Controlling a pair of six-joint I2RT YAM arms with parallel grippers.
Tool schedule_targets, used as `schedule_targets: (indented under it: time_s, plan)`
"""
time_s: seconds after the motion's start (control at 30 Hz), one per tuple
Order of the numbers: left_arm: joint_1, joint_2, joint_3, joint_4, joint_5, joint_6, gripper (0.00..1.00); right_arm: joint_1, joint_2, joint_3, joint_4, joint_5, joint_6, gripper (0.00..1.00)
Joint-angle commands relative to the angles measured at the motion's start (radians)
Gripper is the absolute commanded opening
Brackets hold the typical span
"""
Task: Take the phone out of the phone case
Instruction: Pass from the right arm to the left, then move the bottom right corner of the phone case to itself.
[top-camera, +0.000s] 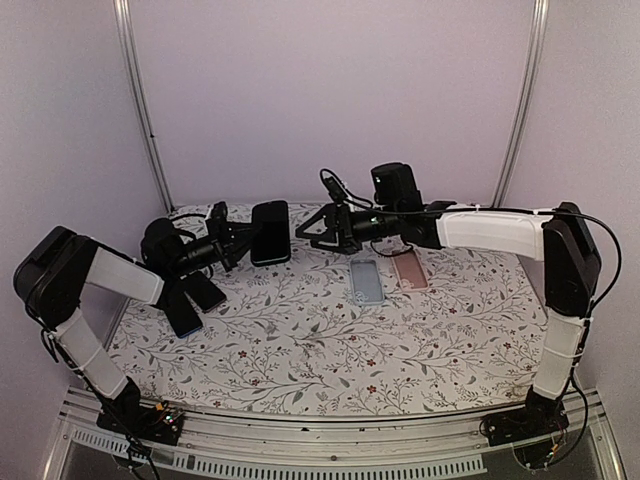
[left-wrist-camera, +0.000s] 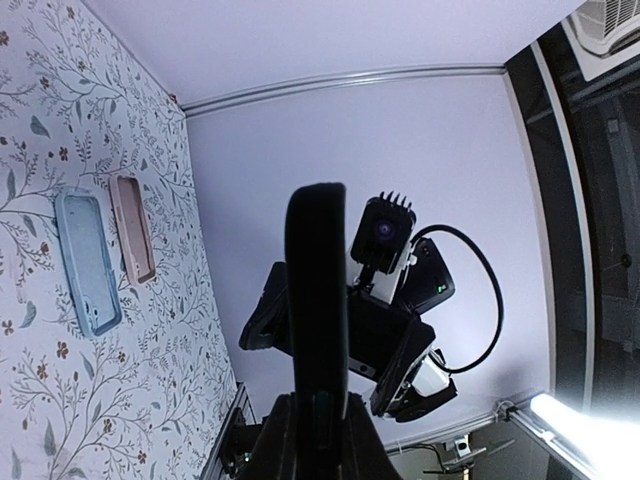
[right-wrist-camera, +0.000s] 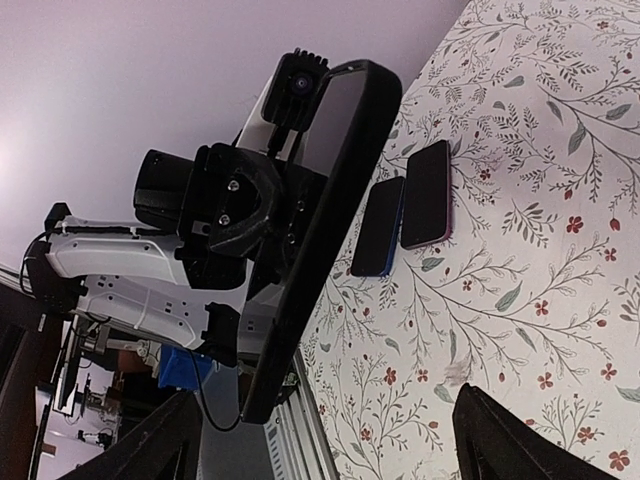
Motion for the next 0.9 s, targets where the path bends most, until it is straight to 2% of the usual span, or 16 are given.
schedule_targets:
  time_s: [0.0, 0.87]
  plan:
    - [0.011, -0.038, 0.008, 0.132, -0.035, -0.029, 0.0, 0.037, -0.042, -0.014, 0.002, 0.024, -0.016, 0.89]
    - [0.011, -0.067, 0.027, 0.145, -0.03, -0.016, 0.0, 0.062, -0.02, -0.036, 0.012, 0.062, 0.026, 0.89]
